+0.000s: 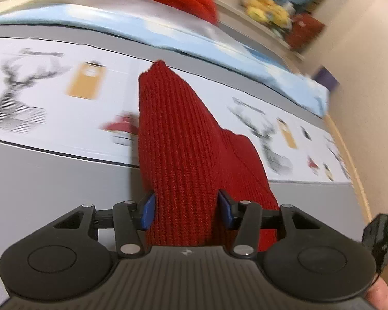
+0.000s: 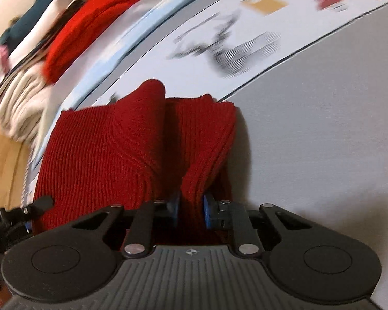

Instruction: Fold small clothes

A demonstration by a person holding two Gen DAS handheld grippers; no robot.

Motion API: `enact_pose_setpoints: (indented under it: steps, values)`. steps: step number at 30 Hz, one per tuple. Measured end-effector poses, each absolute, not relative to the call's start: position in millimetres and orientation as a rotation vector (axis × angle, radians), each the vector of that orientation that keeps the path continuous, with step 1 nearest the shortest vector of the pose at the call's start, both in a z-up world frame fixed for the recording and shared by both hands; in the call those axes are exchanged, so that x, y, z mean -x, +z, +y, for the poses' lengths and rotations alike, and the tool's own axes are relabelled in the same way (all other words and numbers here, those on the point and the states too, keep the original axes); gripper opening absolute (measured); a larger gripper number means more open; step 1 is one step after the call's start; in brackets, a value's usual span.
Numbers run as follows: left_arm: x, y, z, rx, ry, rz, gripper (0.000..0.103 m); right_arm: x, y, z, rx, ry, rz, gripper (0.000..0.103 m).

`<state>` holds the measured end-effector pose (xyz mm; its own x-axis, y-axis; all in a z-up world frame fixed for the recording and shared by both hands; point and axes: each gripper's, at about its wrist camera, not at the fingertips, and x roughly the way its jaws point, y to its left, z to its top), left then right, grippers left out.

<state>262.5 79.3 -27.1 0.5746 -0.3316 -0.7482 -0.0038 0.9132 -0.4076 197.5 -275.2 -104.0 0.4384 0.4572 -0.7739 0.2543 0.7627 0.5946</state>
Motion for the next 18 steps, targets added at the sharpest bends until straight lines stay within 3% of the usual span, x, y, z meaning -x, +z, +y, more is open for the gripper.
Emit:
enact_pose_setpoints:
  steps: [9,13,15,17,18]
  values:
    - [-250,-22,146,0.391,-0.047,0.956,0.054,-217,-105,-217,-0.594,0.184,1.160,0.020]
    - [-238,-22,144,0.318,-0.066,0.965,0.054,-215,-85,-223,-0.517,0.102,1.032,0.024]
    - [-231,-24,140,0.274,-0.080,0.975,0.055,-216,-76,-226,-0.576,0.156,0.975,0.035]
    - [-225,-27,135,0.235,-0.080,0.982,0.055,-216,-72,-219,-0.629,0.251,0.967,0.062]
    - [-222,-30,133,0.221,-0.077,0.983,0.055,-219,-75,-212,-0.647,0.303,0.984,0.065]
